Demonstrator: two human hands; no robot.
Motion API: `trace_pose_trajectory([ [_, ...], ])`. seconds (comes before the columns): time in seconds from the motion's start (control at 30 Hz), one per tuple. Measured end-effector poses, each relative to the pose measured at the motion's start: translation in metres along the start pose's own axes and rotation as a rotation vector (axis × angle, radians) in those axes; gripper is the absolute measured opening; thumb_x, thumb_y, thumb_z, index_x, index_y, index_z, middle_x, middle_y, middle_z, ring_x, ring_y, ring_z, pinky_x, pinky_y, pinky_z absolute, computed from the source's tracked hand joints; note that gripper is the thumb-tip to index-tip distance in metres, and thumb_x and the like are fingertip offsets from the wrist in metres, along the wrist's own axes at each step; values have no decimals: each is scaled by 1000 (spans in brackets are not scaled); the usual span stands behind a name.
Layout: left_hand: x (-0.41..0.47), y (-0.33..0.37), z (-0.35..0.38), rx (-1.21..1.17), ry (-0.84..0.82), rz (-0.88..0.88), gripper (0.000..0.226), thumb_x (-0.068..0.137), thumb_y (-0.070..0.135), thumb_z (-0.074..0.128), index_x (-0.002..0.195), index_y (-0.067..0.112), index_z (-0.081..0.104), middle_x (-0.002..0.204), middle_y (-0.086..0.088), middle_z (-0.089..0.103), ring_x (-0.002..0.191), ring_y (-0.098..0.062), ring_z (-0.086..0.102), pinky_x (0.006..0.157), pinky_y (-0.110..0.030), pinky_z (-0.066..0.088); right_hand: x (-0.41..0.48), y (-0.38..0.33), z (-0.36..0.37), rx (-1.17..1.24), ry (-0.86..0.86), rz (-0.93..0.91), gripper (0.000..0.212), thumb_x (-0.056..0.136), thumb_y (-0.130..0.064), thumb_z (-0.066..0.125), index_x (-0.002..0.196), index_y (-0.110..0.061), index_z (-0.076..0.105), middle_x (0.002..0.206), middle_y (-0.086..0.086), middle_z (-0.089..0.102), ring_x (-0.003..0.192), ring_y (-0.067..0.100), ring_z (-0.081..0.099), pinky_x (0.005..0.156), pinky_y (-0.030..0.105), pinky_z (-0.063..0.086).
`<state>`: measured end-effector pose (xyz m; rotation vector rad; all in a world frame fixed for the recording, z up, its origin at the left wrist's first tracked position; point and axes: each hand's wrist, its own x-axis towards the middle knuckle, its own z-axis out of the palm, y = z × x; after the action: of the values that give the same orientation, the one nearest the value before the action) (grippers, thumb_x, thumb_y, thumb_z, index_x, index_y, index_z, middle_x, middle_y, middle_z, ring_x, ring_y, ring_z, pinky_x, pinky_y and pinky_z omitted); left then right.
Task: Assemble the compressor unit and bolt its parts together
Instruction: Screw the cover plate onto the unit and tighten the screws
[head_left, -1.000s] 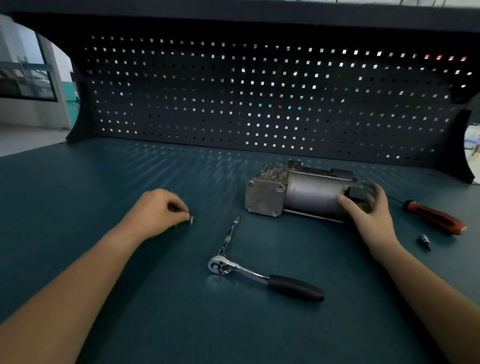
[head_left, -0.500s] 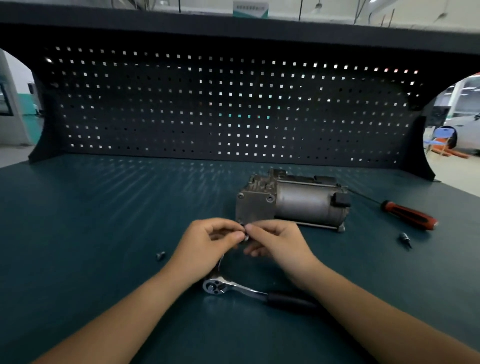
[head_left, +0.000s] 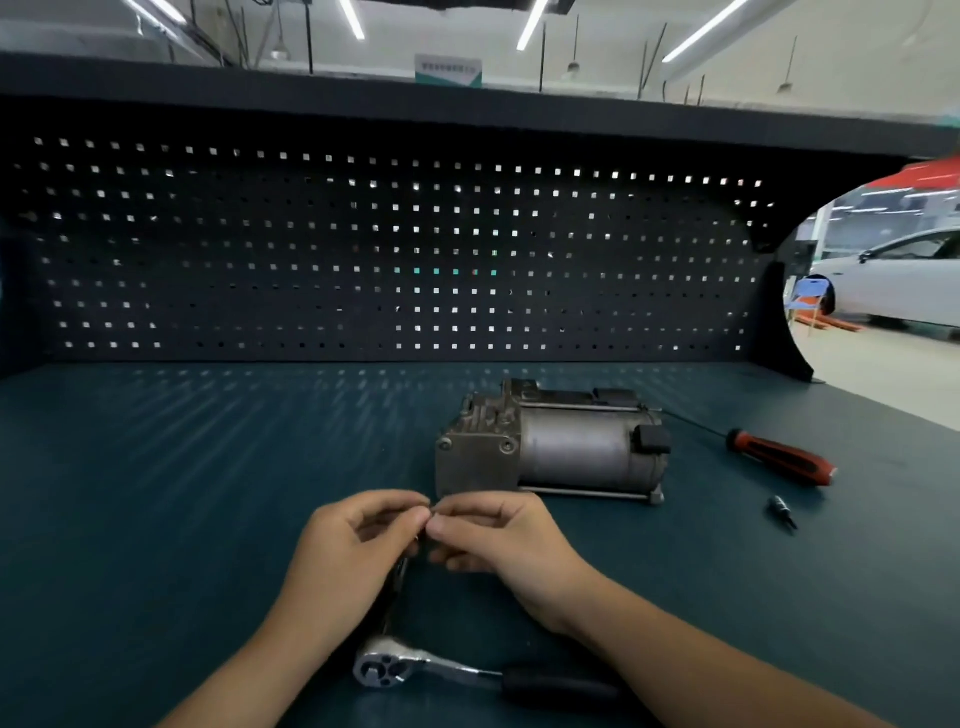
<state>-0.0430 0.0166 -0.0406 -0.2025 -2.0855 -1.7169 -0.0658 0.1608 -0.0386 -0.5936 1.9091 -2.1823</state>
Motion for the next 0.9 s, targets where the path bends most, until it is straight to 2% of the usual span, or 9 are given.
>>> trace_pose_trajectory([
  [0.13, -5, 1, 2, 164, 37, 73, 30, 80, 8, 68, 96, 34, 63, 74, 11, 68, 78, 1, 63, 67, -7, 47, 2, 3, -4, -107, 193, -145, 21, 78, -2, 69, 64, -18, 68, 52, -7, 64, 50, 0, 57, 51, 11, 43],
  [0.27, -14, 9, 5, 238, -77, 97, 30, 82, 11, 64, 87, 40, 61, 77, 15, 66, 74, -1, 61, 64, -10, 47, 12, 3, -29, -249, 488, -265, 10, 76, -6, 73, 72, -15, 72, 54, -10, 66, 54, -1, 59, 58, 13, 49],
  [0.33, -18, 11, 7, 269, -139, 107, 29, 83, 11, 64, 83, 40, 63, 74, 8, 67, 71, -4, 61, 63, -11, 46, 16, 3, -43, -327, 579, -283, 5, 76, -9, 73, 81, -10, 74, 60, -10, 67, 59, 2, 63, 65, 16, 53],
  [0.43, -19, 13, 6, 281, -192, 79, 27, 84, 11, 63, 79, 37, 64, 71, 5, 68, 68, -5, 61, 63, -12, 47, 18, 5, -51, -399, 598, -289, 9, 77, -11, 73, 85, -9, 74, 64, -11, 68, 61, 2, 65, 67, 16, 54],
  [0.53, -19, 15, 5, 298, -227, 66, 27, 85, 9, 61, 77, 35, 64, 71, 14, 68, 64, -1, 61, 62, -11, 46, 19, 8, -50, -454, 589, -309, 6, 78, -12, 73, 84, -10, 74, 62, -16, 66, 61, -1, 64, 64, 11, 51],
  [0.77, -19, 16, 6, 328, -264, 55, 28, 86, 11, 60, 75, 37, 64, 72, 17, 68, 64, -2, 61, 62, -11, 47, 21, 7, -47, -568, 554, -352, 10, 81, -12, 69, 86, -6, 74, 65, -4, 66, 62, 3, 62, 64, 10, 48],
  [0.9, -19, 17, 5, 356, -281, 60, 29, 86, 12, 59, 74, 37, 63, 70, 18, 68, 63, -5, 61, 64, -16, 48, 23, 6, -47, -560, 593, -351, 13, 83, -13, 68, 92, -6, 74, 68, -2, 67, 68, 12, 66, 69, 18, 52],
])
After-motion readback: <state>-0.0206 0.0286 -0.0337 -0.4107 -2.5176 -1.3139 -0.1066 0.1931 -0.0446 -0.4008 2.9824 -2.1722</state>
